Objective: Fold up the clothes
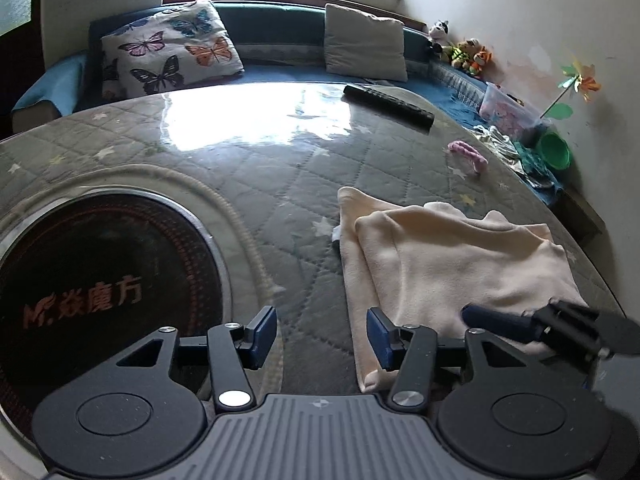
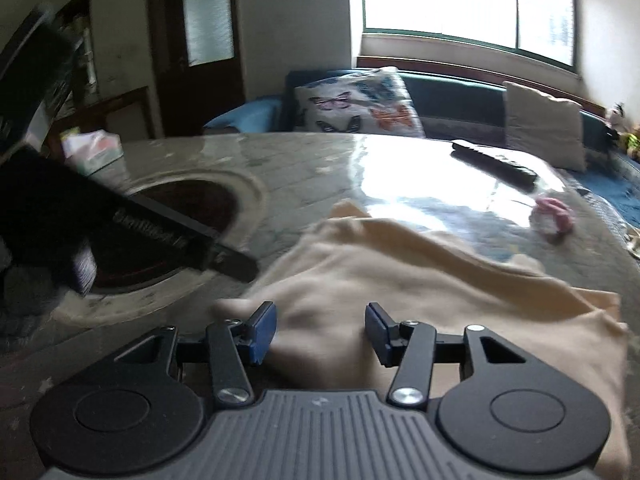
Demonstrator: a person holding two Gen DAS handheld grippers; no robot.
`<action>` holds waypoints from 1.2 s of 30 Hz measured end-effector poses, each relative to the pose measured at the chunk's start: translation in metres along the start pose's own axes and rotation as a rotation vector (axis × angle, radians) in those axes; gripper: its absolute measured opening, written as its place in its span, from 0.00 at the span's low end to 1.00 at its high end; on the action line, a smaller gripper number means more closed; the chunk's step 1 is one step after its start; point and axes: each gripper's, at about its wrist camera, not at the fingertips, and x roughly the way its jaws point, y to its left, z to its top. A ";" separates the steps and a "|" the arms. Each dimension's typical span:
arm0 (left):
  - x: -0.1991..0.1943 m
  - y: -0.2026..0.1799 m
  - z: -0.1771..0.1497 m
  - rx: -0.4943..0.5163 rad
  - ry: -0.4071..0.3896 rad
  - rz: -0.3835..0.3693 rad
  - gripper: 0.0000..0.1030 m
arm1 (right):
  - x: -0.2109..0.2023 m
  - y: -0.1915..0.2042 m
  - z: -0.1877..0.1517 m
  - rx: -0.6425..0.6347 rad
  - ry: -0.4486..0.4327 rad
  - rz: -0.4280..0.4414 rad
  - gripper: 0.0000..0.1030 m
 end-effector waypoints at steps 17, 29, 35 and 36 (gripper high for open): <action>-0.031 -0.006 -0.038 0.033 -0.030 0.002 0.92 | -0.062 -0.022 -0.036 0.132 -0.088 -0.144 0.76; -0.036 -0.020 -0.052 0.067 -0.053 -0.022 1.00 | -0.080 -0.069 -0.056 0.273 -0.076 -0.258 0.93; -0.037 -0.022 -0.058 0.063 -0.051 -0.022 1.00 | -0.090 -0.052 -0.060 0.245 -0.090 -0.269 1.00; -0.037 -0.023 -0.059 0.068 -0.052 -0.017 1.00 | -0.091 -0.050 -0.060 0.245 -0.090 -0.273 1.00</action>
